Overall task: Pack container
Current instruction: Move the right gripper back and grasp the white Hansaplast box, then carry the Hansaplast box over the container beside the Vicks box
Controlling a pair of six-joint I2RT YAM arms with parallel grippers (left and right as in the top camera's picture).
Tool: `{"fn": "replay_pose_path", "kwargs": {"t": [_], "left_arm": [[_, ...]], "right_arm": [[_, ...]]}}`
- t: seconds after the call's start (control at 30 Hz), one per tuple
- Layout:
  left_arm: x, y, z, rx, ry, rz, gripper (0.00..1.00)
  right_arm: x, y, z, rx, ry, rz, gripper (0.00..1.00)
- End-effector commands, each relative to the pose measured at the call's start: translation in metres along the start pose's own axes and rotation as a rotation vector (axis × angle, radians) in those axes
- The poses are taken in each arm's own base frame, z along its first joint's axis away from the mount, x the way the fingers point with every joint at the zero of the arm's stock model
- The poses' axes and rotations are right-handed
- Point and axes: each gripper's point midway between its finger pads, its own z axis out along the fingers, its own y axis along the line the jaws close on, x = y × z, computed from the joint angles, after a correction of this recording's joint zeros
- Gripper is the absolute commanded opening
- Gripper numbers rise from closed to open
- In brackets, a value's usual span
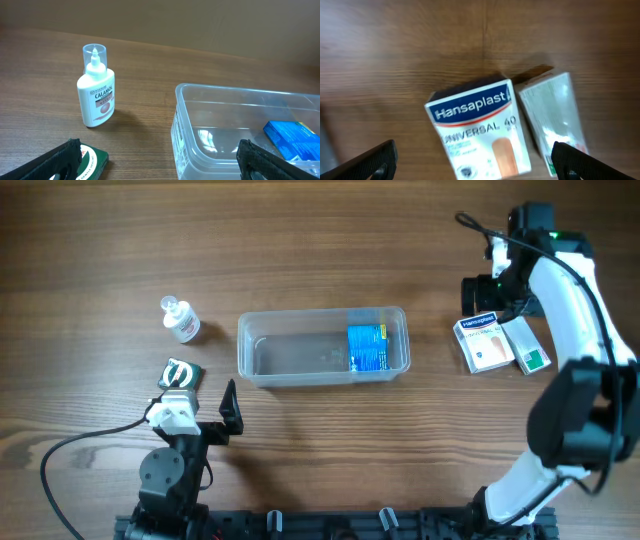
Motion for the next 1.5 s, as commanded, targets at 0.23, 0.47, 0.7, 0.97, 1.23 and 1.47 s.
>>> {"fn": "replay_pose_path", "kwargs": {"t": [0.23,0.47,0.7,0.97,1.23,1.47], "left_arm": [[0.000,0.001,0.000,-0.009,-0.001,0.000,1.00],[0.001,0.001,0.000,-0.009,0.000,0.000,1.00],[0.001,0.001,0.000,-0.009,0.000,0.000,1.00],[0.000,0.001,0.000,-0.009,-0.001,0.000,1.00],[0.000,0.001,0.000,-0.009,-0.001,0.000,1.00],[0.000,0.001,0.000,-0.009,-0.001,-0.001,1.00]], "right_arm": [[0.033,0.005,0.061,-0.011,0.221,-0.056,0.98],[0.046,0.008,0.072,-0.018,0.250,-0.050,0.95],[0.059,0.010,0.079,-0.004,0.285,0.057,0.85],[0.061,0.036,0.062,-0.154,0.312,0.094,0.56],[0.047,0.072,-0.013,-0.314,0.160,0.067,0.55],[0.050,0.118,-0.133,-0.353,-0.175,0.014,0.56]]}}
